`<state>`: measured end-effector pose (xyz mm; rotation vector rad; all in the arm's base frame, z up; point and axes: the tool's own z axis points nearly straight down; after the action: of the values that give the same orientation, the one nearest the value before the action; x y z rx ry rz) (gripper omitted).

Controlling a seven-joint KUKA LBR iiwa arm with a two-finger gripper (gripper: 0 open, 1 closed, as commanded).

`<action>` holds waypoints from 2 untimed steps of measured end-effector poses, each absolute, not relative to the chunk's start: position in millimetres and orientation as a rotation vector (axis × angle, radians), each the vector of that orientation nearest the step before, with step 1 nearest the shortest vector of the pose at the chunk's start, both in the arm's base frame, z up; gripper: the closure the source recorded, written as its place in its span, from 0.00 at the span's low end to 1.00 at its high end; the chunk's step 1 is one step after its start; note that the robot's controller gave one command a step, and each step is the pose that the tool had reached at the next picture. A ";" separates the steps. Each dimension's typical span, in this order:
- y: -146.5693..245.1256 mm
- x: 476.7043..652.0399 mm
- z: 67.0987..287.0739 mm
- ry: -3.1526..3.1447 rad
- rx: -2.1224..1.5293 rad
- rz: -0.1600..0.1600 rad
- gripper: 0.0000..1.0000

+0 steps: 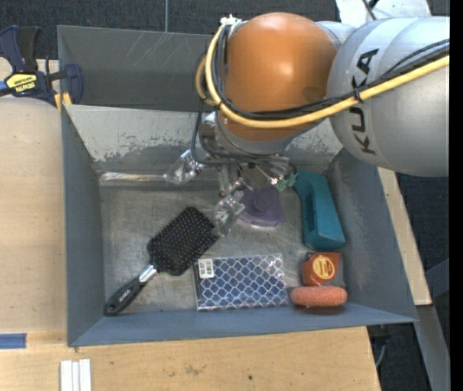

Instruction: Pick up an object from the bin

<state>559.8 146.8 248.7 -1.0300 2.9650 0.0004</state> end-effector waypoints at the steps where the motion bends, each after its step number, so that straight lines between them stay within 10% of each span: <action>1: 152.3 567.3 205.5 2.898 -1.182 -0.001 0.00; 2: 145.2 555.3 154.6 2.877 -1.254 0.000 0.00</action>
Offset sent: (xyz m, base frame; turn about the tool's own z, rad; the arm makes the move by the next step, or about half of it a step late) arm -0.0182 -0.0101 -0.1311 -0.3044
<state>555.3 145.2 154.6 -1.2537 2.8765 0.0000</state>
